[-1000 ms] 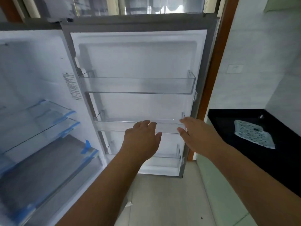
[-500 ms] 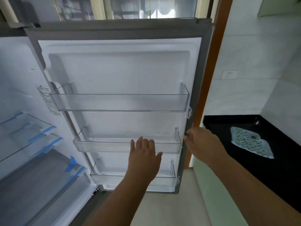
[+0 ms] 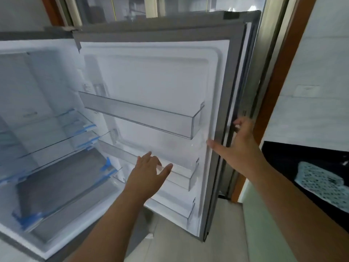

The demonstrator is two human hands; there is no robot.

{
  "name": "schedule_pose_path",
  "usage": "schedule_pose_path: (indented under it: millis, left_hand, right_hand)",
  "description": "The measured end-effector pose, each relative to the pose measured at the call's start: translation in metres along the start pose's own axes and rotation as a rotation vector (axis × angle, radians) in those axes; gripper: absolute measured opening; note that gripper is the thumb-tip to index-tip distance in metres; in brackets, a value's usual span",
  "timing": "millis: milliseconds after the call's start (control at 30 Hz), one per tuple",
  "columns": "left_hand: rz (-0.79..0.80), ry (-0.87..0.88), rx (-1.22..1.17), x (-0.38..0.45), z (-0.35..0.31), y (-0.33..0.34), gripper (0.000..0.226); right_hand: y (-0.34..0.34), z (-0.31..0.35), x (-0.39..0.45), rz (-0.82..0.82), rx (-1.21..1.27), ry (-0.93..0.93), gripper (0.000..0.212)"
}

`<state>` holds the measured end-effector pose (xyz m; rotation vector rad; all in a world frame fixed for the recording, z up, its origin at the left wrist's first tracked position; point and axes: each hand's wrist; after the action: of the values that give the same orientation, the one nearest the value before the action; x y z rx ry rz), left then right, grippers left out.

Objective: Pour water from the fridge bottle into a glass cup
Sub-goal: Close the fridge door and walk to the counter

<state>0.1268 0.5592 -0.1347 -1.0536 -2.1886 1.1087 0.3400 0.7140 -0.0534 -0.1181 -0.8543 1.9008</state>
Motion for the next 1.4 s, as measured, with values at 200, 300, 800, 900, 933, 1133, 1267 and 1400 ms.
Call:
schedule_pose_path:
  millis: [200,300,800,900,933,1133,1267,1400]
  left_hand:
    - [-0.246,-0.005,-0.067,-0.047,-0.016,-0.009,0.024]
    - [-0.268,0.176,-0.154,-0.090,-0.035,-0.010,0.037]
    - [-0.437,-0.134,-0.457,-0.227,0.059,-0.076,0.095]
    - [-0.543,-0.228,-0.384,-0.246,0.082,-0.086,0.105]
    - [-0.582,-0.262,-0.344,-0.251,0.090,-0.091,0.105]
    - [-0.683,-0.404,-0.173,-0.255,0.146,-0.142,0.091]
    - [-0.720,-0.470,-0.230,-0.254,0.186,-0.174,0.079]
    - [-0.755,-0.453,-0.196,-0.246,0.233,-0.207,0.036]
  right_hand:
    - [0.012,0.001,-0.031,-0.088,0.052,-0.285,0.089]
    - [0.022,0.011,-0.049,-0.055,-0.025,-0.353,0.101]
    - [0.112,0.143,-0.124,0.255,0.017,-0.894,0.055]
    - [0.138,0.172,-0.131,0.313,0.007,-0.968,0.056]
    - [0.146,0.181,-0.133,0.342,0.005,-0.980,0.055]
    - [0.199,0.233,-0.135,0.361,-0.085,-1.104,0.034]
    - [0.249,0.257,-0.129,0.276,-0.141,-1.053,0.043]
    - [0.299,0.280,-0.131,0.253,-0.192,-1.017,0.059]
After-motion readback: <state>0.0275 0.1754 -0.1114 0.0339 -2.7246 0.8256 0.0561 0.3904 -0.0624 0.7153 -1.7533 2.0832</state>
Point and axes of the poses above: each hand's wrist, its own x-axis towards the middle knuckle, its own y-axis out of the palm, z = x × y, and after that the axes turned 6 degrees about -x, right-handed
